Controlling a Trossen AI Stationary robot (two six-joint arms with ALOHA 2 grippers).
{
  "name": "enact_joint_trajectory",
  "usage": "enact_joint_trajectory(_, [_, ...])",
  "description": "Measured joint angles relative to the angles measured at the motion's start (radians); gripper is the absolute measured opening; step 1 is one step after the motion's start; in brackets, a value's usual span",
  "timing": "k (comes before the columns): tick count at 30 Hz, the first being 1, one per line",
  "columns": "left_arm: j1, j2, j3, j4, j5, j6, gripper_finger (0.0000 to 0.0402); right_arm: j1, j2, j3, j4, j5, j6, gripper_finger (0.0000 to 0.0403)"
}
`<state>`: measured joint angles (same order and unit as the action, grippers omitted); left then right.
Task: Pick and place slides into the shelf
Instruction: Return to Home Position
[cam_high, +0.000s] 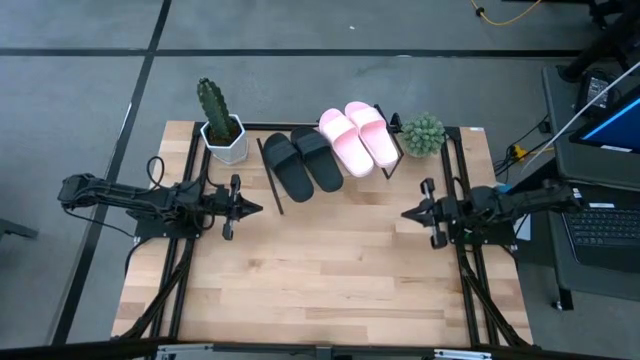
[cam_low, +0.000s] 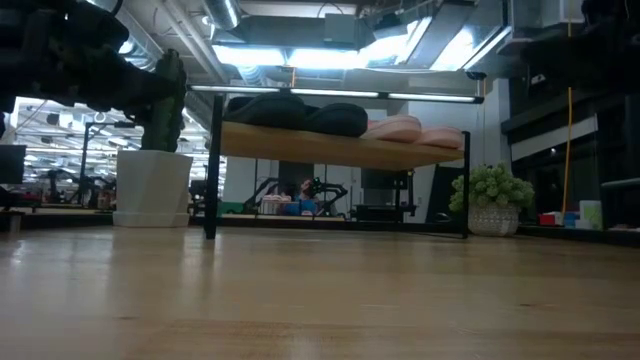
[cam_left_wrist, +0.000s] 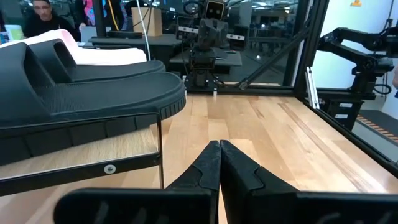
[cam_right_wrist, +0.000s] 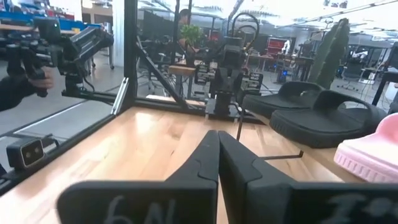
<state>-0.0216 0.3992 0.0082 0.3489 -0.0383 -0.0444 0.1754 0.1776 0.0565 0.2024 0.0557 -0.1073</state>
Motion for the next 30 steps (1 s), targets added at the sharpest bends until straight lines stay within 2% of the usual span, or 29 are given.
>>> enact_joint_trajectory(5, [0.0,0.0,0.0,0.0,0.0,0.0,0.0,0.0,0.0,-0.05,0.041,0.0,-0.006,0.0005])
enact_joint_trajectory(30, [0.0,0.0,0.0,0.0,-0.001,0.0,0.0,0.0,0.001,-0.05,0.041,0.002,-0.003,0.0023])
